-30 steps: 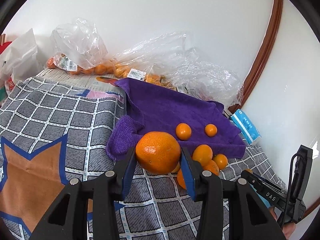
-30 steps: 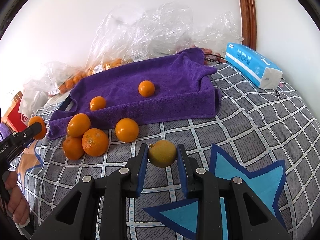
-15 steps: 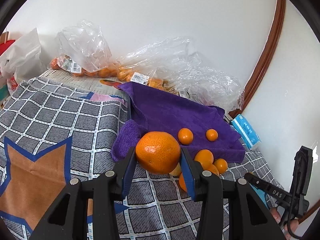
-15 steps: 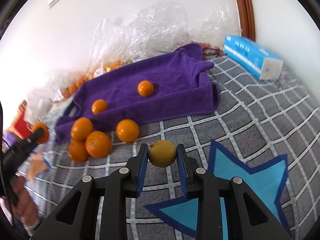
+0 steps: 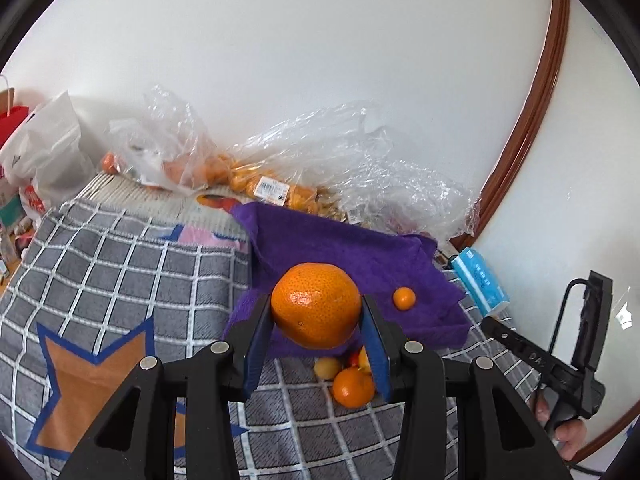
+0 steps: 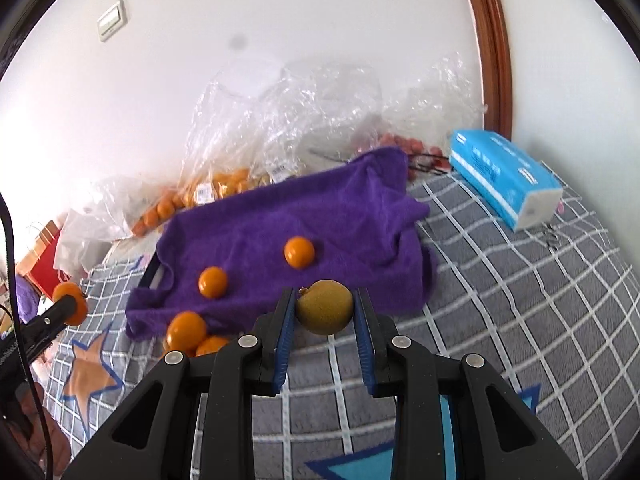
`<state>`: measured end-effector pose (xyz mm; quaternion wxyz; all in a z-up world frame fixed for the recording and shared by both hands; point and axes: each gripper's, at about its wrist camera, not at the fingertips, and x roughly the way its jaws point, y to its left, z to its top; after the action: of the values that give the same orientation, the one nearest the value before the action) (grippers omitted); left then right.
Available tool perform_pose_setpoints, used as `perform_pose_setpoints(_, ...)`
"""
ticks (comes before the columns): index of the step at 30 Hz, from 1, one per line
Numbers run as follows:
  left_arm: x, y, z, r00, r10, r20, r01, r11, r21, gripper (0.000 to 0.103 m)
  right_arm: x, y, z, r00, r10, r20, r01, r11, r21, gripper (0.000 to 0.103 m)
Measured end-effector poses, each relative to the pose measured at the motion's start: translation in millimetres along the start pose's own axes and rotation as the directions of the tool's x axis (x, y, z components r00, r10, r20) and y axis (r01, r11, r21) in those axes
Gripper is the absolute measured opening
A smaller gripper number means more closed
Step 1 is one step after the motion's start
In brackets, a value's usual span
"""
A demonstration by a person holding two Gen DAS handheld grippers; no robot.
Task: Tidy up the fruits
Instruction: 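Carry both held fruits over the purple towel and lower them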
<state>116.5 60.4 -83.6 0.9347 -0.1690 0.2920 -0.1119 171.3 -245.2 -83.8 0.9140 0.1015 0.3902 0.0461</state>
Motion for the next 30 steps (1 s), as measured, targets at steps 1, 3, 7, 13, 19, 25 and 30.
perform_pose_setpoints(1,1,-2,4,1.0,0.002,-0.006,-0.002,1.0,-0.001,0.041,1,1,3,1.0,0.007,0.005,-0.007,1.0,-0.004,0.029)
perform_pose_setpoints(3,5,-7,14,1.0,-0.004,-0.004,0.004,1.0,0.004,0.041,4,5,11,1.0,0.009,0.016,-0.008,1.0,-0.019,0.029)
perform_pose_setpoints(7,20,-12,28,1.0,-0.003,-0.008,0.003,1.0,0.018,0.041,14,12,24,1.0,0.018,0.025,-0.017,0.999,-0.034,0.029)
perform_pose_setpoints(13,55,-11,43,1.0,0.014,-0.027,-0.013,1.0,0.015,0.041,38,19,40,1.0,0.004,0.021,-0.003,0.998,-0.064,0.029)
perform_pose_setpoints(19,88,-4,44,0.997,0.024,-0.072,-0.024,1.0,0.004,0.041,62,21,51,1.0,-0.003,0.012,0.004,0.997,-0.075,0.029)
perform_pose_setpoints(25,107,0,31,0.996,0.024,-0.091,-0.021,0.999,0.032,0.041,86,18,51,1.0,-0.002,-0.01,0.002,0.998,-0.069,0.029)
perform_pose_setpoints(30,118,5,22,0.993,0.007,-0.117,-0.004,1.0,0.023,0.041,106,15,44,0.999,-0.026,-0.035,0.023,0.996,-0.084,0.029)
